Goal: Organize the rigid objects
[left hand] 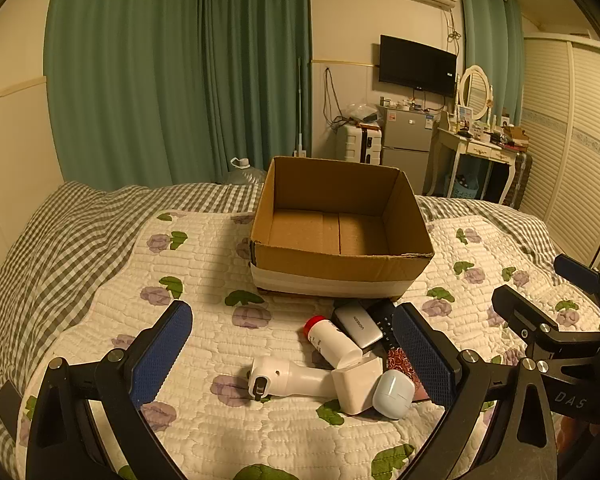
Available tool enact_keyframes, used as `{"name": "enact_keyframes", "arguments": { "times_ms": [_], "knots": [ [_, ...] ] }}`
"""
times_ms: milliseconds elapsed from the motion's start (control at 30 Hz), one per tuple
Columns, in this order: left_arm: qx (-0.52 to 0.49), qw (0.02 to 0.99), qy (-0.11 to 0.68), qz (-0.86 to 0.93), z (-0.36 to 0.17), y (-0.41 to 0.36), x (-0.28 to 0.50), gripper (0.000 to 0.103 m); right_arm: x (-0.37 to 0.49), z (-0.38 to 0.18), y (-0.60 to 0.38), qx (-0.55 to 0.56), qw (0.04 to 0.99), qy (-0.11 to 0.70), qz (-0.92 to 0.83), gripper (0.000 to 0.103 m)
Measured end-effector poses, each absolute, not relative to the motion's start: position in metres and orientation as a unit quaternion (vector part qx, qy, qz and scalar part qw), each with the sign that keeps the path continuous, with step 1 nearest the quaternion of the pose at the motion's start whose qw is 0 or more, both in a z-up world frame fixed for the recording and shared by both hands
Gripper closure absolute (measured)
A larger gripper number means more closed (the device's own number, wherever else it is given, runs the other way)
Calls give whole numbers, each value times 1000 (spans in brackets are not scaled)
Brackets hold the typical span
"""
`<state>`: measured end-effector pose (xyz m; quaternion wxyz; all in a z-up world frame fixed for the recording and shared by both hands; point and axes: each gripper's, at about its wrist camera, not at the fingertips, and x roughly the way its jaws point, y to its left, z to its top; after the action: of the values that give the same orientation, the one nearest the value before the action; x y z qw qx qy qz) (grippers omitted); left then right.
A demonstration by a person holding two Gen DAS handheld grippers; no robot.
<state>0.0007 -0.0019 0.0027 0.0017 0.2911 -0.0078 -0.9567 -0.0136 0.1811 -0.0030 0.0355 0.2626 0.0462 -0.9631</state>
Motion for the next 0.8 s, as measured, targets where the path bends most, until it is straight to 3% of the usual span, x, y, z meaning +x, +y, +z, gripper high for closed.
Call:
{"name": "enact_keyframes", "arguments": {
  "times_ms": [800],
  "knots": [
    [290, 2, -8, -957, 3, -3, 1, 0, -14, -4, 182, 265, 38, 44, -962, 0]
  ]
}}
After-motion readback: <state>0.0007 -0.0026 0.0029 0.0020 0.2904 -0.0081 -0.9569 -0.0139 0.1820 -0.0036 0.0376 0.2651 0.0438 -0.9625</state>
